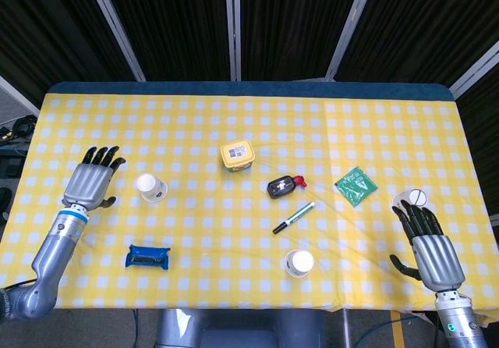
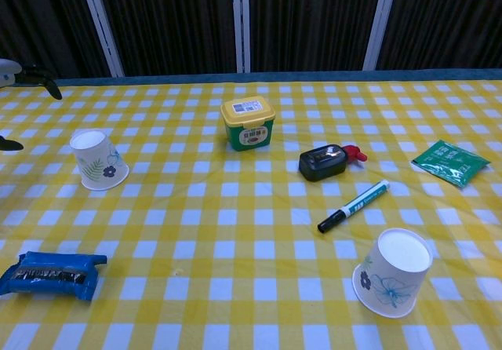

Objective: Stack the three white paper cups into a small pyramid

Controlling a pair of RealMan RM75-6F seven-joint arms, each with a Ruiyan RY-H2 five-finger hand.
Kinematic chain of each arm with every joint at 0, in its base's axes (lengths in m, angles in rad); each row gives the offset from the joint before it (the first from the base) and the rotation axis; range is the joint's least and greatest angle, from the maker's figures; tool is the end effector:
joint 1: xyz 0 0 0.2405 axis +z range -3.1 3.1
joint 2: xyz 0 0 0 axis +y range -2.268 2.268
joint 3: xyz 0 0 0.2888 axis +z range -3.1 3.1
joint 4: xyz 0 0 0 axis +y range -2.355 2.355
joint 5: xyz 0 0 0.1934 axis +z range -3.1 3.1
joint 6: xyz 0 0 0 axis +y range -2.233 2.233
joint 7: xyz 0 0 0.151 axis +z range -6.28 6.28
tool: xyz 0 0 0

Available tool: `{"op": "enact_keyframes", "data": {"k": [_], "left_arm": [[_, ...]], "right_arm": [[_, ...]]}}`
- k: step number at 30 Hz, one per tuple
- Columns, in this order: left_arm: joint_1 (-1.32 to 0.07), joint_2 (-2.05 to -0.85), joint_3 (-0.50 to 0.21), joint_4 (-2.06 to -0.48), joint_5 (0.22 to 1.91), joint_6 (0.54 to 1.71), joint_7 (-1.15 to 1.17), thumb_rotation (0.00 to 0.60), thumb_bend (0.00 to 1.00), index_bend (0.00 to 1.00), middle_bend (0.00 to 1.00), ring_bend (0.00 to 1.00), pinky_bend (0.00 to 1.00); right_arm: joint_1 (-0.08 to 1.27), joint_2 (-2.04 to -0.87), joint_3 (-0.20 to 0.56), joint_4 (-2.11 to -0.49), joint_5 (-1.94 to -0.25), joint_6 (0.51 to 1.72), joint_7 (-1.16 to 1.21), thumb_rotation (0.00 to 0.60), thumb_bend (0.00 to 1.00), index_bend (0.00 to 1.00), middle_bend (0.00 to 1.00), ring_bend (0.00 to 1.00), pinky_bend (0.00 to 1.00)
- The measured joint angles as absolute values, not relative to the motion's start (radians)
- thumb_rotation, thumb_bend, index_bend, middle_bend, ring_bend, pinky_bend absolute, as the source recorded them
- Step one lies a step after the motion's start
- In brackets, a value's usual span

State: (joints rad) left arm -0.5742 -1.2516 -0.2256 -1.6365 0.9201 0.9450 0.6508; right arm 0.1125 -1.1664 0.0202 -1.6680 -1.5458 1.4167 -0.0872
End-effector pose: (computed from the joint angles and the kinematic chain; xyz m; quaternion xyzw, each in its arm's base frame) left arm -0.2559 0.3548 0.1044 -0.7218 -0.3537 -0.2255 0.5505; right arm -0.3140 -0.1899 0.1516 0.6332 -0.3991 0.3811 0.5427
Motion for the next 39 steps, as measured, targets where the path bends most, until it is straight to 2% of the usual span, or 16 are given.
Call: {"op": "enact_keyframes", "data": {"k": [14,22,31,39], "left_arm": [[-0.729,-1.36,-0.202,-1.573,0.707,0.918,0.811,0.6,0.26,0.27,0.0,0.0,0.0],[-0.787,-1.405,-0.17,-1.536,0.631,0.937,0.841,0.6,0.38,0.34,0.0,0.0,0.0],[-0.805,-1.411,-0.154,-1.56,0.65,0.976,0.823,0.6,0.4,0.37,0.0,0.0,0.0],[-0.79,-1.364,-0.15,-1.692,0.799,1.05,0.769,0.6,0.4,0.37,0.0,0.0,0.0]], "right_arm": [[0.119,-1.161,0.026,-1.656,-1.525,1.4,-0.051,0.6,0.15,0.0,0.0,0.0,0.0],[0.121,-1.155,0.027,-1.652,-1.519,1.393,-0.028,0.6,0.15,0.0,0.0,0.0,0.0],[0.121,-1.149,0.023,-1.656,-1.532,1.399,-0.014,0.6,0.15,0.0,0.0,0.0,0.0],[0.112,-1.136,0.016,-1.68,-1.564,1.43,-0.015,0.6,0.15,0.0,0.0,0.0,0.0]]}}
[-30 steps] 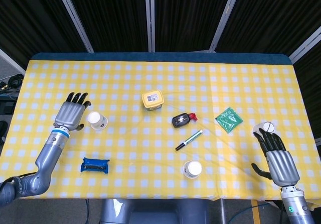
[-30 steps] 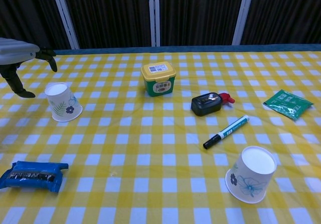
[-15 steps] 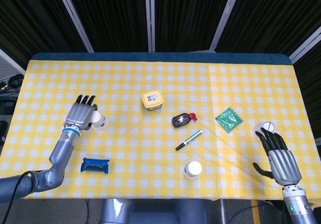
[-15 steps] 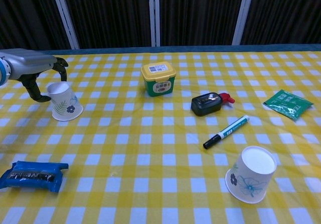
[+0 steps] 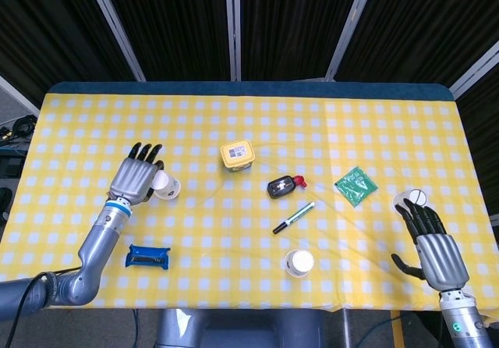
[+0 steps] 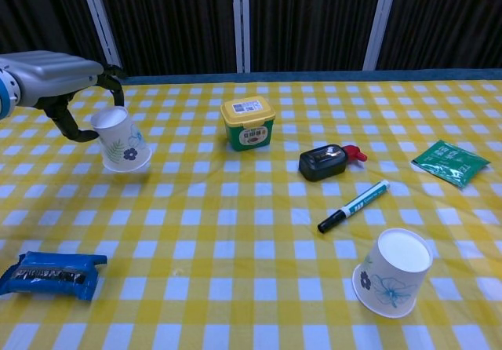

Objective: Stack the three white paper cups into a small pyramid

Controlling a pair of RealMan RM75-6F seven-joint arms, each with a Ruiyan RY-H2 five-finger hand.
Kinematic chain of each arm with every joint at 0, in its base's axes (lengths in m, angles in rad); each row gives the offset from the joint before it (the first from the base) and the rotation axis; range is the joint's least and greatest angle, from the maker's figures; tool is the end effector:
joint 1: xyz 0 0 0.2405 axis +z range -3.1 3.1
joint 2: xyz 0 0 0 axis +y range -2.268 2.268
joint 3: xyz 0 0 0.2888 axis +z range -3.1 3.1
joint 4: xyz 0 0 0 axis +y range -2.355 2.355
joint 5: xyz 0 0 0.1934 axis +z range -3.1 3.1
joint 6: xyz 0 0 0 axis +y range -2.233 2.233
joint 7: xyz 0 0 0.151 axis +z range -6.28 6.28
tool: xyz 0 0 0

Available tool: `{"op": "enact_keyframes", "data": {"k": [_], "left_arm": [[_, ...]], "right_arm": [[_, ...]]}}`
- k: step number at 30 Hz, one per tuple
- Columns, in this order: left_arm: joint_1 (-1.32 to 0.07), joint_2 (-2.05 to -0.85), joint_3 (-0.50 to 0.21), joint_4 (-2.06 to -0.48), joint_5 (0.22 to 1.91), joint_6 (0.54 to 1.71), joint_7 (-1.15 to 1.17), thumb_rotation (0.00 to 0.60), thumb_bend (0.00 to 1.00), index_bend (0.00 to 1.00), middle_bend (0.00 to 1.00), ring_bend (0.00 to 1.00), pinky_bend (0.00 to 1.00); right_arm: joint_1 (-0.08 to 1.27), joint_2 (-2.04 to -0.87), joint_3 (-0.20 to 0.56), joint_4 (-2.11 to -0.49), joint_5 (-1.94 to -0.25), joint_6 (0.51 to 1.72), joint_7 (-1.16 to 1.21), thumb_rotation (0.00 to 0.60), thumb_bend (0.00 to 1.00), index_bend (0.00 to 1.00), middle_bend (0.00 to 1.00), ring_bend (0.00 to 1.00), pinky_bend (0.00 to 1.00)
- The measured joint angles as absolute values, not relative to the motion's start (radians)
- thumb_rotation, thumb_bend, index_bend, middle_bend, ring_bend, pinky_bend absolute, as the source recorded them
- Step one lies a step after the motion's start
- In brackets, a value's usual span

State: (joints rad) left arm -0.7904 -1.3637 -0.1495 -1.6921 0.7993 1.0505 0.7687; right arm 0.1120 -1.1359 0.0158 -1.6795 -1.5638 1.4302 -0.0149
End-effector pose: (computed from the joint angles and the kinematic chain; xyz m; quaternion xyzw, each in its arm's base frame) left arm -0.1812 0.3738 0.0569 -0.7585 -0.3130 -0.2499 0.5140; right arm -0.3115 -0.1889 0.1614 0.6248 -0.4096 0.4008 0.5303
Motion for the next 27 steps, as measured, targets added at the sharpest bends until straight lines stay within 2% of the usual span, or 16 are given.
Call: {"op": "enact_keyframes", "data": {"k": [8,13,20,27], "left_arm": [[-0.801,-1.354,-0.122,-1.847,0.986,1.083,0.759,0.6,0.4,0.38,0.0,0.0,0.0],[-0.839,-1.411,-0.086,-1.901,1.072,1.05,0.795,0.6,0.4,0.38,0.0,0.0,0.0],[-0.887,-1.497,-0.06,-1.907,1.111,1.002,0.847,0.6,0.4,0.38,0.0,0.0,0.0],[-0.929,-1.577,-0.062,-1.877,1.075,0.972,0.898,0.6,0.4,0.38,0.0,0.0,0.0]], "right_arm": [[0.097,-1.112,0.011,-1.709,-1.601,1.476,-0.007,0.6,0.15,0.0,0.0,0.0,0.0],[0.086,-1.097,0.009,-1.722,-1.615,1.499,0.003,0.6,0.15,0.0,0.0,0.0,0.0],[0.083,-1.09,0.012,-1.726,-1.61,1.502,0.01,0.6,0.15,0.0,0.0,0.0,0.0],[0.079,-1.087,0.017,-1.727,-1.607,1.512,0.006,0.6,0.15,0.0,0.0,0.0,0.0]]}}
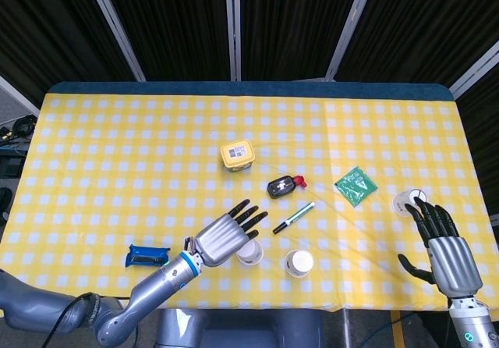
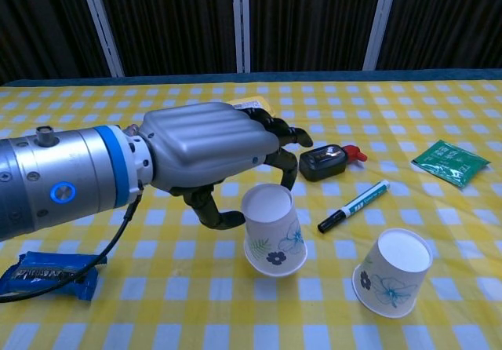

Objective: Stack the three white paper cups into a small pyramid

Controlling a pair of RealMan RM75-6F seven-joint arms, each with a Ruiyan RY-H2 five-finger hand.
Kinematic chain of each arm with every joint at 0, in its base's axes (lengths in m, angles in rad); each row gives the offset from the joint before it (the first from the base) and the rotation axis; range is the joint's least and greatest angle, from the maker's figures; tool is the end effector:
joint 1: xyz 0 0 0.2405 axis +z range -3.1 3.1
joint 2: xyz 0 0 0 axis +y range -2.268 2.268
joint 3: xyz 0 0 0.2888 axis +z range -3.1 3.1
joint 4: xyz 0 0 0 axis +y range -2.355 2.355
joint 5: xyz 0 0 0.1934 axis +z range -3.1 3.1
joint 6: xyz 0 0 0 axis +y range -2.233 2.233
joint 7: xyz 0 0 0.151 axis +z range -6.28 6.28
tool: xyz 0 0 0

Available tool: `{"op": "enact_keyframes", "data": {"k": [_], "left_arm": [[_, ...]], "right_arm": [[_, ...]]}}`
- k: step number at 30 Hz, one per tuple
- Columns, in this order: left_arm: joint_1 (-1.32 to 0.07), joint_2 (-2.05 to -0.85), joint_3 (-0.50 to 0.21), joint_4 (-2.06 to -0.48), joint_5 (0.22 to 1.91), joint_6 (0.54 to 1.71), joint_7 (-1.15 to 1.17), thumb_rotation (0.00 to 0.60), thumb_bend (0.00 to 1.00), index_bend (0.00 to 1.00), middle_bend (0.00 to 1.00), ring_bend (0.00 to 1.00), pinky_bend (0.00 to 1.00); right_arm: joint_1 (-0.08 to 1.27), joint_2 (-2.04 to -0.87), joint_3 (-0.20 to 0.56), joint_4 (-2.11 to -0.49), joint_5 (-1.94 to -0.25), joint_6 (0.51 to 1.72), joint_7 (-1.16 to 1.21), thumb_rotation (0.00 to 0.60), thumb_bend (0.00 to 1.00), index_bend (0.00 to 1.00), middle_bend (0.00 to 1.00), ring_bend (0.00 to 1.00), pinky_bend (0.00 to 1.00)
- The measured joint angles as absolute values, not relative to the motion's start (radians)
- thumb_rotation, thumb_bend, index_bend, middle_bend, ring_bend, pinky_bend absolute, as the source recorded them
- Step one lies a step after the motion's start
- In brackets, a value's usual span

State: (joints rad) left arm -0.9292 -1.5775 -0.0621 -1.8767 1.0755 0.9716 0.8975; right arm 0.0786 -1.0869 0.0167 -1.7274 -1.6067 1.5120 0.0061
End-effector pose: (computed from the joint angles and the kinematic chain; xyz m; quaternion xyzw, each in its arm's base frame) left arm -0.0535 0.2840 -0.0374 -0.8807 -0.1730 -0.3363 0.2853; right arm -0.3013 -0.1782 0.1838 0.6093 -0.3937 0.4302 0.5373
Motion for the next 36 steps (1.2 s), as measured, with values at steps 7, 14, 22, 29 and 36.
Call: {"op": "enact_keyframes", "data": {"k": [7,14,22,29,36], "left_arm": [[-0.972,-1.669,-0.072,-1.836,1.005,0.966,0.95,0.6,0.4,0.38,0.0,0.0,0.0],[-1.001,-1.754,-0.082,-1.789,0.969,0.975,0.968,0.6,0.4,0.37,0.0,0.0,0.0],[-1.012,-1.802,-0.08,-1.744,0.961,1.004,0.971,0.6,0.36,0.03,0.0,0.0,0.0],[-1.013,-1.8,-0.066,-1.751,0.955,1.026,0.984,0.6,0.28,0.0,0.0,0.0,0.0],[-0.969,-1.729,-0.041,-1.803,1.001,1.087,0.949,0.6,0.28,0.0,0.0,0.0,0.0]], "right_arm": [[0.078,-1.089,0.018,-1.728,-1.602,1.508,-0.002,0.6,0.15,0.0,0.0,0.0,0.0],[0.08,-1.094,0.018,-1.725,-1.601,1.501,-0.008,0.6,0.15,0.0,0.0,0.0,0.0],[0.079,-1.094,0.018,-1.725,-1.601,1.5,-0.011,0.6,0.15,0.0,0.0,0.0,0.0],[0.077,-1.094,0.017,-1.729,-1.606,1.502,-0.017,0.6,0.15,0.0,0.0,0.0,0.0],[0.074,-1.092,0.012,-1.734,-1.618,1.507,-0.017,0.6,0.15,0.0,0.0,0.0,0.0]]}}
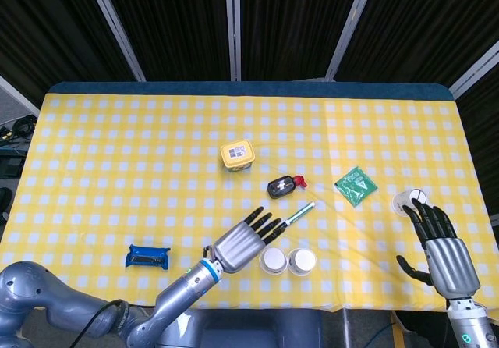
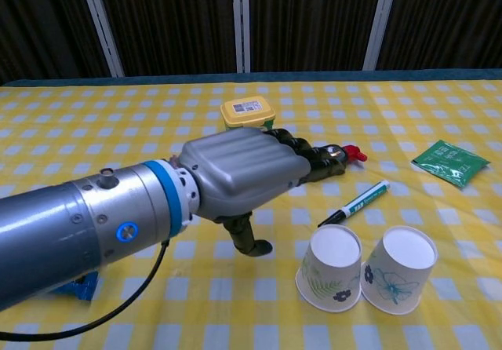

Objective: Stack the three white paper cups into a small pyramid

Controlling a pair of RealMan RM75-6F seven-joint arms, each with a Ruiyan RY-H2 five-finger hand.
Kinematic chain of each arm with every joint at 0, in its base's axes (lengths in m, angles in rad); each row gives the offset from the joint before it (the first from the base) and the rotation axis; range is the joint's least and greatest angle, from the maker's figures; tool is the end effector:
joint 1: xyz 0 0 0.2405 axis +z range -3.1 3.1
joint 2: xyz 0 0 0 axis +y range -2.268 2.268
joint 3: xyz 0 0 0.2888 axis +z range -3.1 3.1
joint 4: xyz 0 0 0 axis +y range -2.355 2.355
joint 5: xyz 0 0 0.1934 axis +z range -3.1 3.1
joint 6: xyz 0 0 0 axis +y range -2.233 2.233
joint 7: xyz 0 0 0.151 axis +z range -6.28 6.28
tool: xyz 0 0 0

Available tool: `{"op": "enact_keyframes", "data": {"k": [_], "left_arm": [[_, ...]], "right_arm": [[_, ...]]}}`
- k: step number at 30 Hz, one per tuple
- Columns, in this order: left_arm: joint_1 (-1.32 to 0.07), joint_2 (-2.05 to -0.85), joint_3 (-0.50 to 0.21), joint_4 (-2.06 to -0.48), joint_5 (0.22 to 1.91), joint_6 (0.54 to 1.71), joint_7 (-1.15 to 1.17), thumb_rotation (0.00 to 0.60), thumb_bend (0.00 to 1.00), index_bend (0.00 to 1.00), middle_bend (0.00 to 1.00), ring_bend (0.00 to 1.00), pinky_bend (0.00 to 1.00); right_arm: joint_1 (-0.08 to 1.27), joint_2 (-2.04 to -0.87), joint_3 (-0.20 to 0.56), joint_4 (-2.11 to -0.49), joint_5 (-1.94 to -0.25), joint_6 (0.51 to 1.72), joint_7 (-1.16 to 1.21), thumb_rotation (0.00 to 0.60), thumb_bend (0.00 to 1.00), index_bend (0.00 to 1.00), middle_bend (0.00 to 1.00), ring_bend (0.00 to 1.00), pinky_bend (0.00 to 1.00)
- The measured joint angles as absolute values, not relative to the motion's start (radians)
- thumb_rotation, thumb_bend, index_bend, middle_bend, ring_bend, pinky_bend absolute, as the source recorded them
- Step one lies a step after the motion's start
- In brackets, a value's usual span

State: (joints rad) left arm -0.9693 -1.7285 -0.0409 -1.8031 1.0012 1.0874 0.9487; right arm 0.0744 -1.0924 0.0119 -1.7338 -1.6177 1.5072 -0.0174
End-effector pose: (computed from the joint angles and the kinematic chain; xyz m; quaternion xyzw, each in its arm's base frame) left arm -0.0409 0.2781 -0.0713 -0.8692 -0.1870 -0.3419 0.3044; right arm -0.2996 -0.1756 0.1799 0.6157 -0.3914 0.4252 0.5357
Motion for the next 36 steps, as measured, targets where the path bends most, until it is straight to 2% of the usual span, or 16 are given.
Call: {"op": "enact_keyframes", "data": {"k": [10,18,21,27,36], "left_arm": [[-0.806,-1.451,0.041,-1.94,1.168,1.271,0.766,0.6,0.28,0.0,0.0,0.0,0.0],[-0.572,-1.197,0.168,-1.946,1.408,1.51,0.532,0.6,0.28,0.0,0.0,0.0,0.0],[-0.501,-1.165,0.199,-1.905,1.453,1.565,0.468,0.6,0.28,0.0,0.0,0.0,0.0],[-0.418,-1.145,0.215,-1.829,1.515,1.616,0.375,0.6,0.28,0.0,0.0,0.0,0.0],[-0.373,-1.128,0.183,-1.81,1.56,1.616,0.34,0.6,0.28,0.0,0.0,0.0,0.0]], "right_arm": [[0.089,-1.108,0.007,-1.733,-1.614,1.467,-0.038,0.6,0.15,0.0,0.0,0.0,0.0],[0.114,-1.137,0.02,-1.719,-1.564,1.41,-0.071,0.6,0.15,0.01,0.0,0.0,0.0],[0.134,-1.139,0.037,-1.716,-1.527,1.376,-0.08,0.6,0.15,0.03,0.0,0.0,0.0],[0.2,-1.129,0.098,-1.722,-1.405,1.268,-0.11,0.6,0.15,0.06,0.0,0.0,0.0],[0.316,-1.119,0.189,-1.688,-1.119,1.112,-0.261,0.6,0.16,0.12,0.0,0.0,0.0]]}}
